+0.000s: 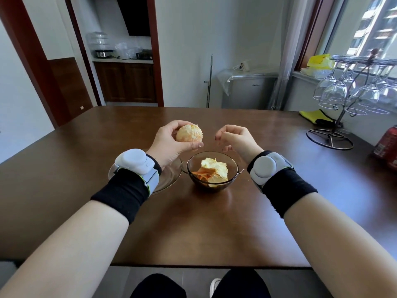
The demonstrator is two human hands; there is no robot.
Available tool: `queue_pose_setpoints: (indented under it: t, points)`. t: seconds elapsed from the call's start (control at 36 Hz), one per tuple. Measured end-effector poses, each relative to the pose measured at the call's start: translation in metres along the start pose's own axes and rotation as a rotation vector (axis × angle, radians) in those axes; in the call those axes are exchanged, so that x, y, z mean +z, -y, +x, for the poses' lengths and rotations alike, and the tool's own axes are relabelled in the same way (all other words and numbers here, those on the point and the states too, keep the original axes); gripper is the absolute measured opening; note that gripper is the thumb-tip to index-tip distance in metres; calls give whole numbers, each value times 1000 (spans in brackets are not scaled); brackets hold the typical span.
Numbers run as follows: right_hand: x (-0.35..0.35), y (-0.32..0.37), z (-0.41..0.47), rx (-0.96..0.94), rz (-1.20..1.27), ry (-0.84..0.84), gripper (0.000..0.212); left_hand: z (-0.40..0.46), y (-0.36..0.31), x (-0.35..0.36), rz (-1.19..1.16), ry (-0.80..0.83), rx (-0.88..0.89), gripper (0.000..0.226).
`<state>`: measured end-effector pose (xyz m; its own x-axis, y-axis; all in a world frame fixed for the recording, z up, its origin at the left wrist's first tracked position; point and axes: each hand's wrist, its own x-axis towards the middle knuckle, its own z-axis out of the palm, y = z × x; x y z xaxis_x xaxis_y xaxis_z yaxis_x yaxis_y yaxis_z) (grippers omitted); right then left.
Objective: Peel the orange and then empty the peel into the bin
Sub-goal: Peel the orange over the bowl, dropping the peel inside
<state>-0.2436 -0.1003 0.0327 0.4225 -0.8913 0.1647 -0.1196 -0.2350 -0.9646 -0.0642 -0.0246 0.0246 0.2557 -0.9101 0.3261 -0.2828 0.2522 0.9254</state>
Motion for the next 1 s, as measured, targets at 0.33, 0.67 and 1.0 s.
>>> queue_pose_setpoints:
  t: [0.33,0.67,1.0]
  points:
    - [24,-1,0,-15,-265,81,16,4,14,-41,480,52,-38,58]
    - [47,13,-5,-198,-131,48,13,-4,0,-28,389,105,-17,54]
    - [30,10,0,-172,-260,78,9,-1,-7,-9,411,116,-27,54]
